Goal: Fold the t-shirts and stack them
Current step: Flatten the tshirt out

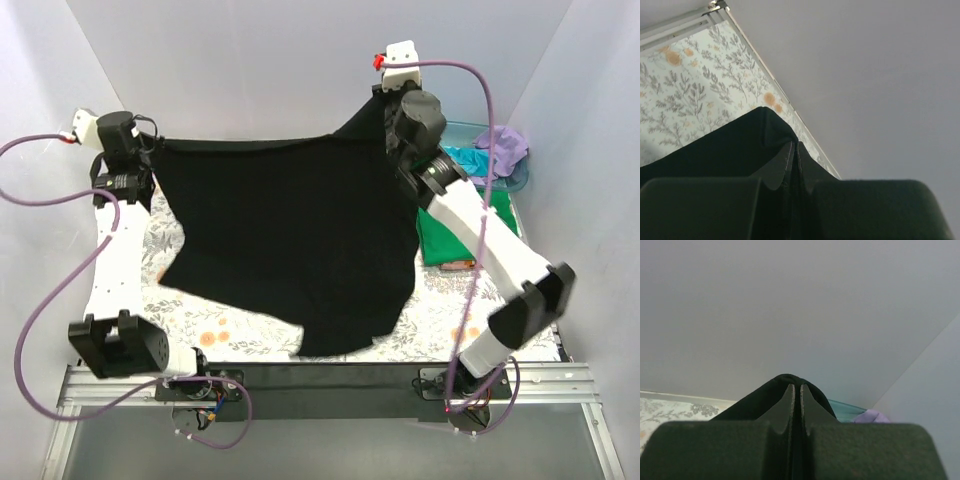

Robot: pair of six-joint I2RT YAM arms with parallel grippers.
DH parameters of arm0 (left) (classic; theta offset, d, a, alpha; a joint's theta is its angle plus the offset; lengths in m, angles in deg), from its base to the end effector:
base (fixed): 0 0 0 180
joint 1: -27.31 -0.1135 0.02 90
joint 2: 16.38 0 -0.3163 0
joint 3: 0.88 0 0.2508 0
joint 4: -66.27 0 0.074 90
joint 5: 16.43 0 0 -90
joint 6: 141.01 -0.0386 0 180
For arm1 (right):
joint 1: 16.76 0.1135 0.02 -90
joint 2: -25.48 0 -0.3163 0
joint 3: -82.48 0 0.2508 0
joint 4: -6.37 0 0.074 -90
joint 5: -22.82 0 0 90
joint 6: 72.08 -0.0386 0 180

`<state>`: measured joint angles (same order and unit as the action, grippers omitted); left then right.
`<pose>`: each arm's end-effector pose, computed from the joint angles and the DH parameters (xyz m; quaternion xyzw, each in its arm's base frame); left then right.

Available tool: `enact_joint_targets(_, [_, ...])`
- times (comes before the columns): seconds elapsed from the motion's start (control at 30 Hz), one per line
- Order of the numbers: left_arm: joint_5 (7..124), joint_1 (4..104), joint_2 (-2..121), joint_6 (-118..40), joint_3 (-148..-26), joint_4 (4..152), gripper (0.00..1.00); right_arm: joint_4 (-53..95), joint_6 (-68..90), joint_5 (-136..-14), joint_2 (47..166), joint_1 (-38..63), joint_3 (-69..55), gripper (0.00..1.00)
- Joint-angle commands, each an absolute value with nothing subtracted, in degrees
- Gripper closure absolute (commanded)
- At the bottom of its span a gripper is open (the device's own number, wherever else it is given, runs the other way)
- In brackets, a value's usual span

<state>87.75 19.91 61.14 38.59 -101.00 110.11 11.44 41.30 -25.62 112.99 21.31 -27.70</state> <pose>0.2834 0.0463 0.4783 -0.6596 0.4905 -0.2916 0.4892 0.2801 0.1869 0.5573 -0.0360 0.6209 -0.1114 0.7751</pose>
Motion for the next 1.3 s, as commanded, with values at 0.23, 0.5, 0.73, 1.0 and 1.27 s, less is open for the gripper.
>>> enact_joint_targets(0.23, [87.1,18.2,84.4,31.3,-115.7,97.6,1.0,5.0,26.2,-49.7,133.4,5.5,-44.6,0.99])
enact_joint_targets(0.5, [86.2,18.0,80.1,31.3,-112.9,99.3,1.0,4.9,25.2,-52.1,126.2,5.0,-36.2,0.99])
enact_joint_targets(0.73, [90.5,18.1,57.6,31.9,-104.6,102.0,1.0,6.1,19.3,-58.0,104.3,5.1,-22.3,0.99])
enact_joint_targets(1.0, [92.1,18.1,38.9,31.6,-112.9,111.7,1.0,19.7,14.4,-66.0,81.8,5.1,-24.8,0.99])
enact_joint_targets(1.27, [93.2,18.1,36.7,30.6,-124.7,117.9,1.0,24.1,13.5,-65.9,75.6,5.0,-30.1,0.99])
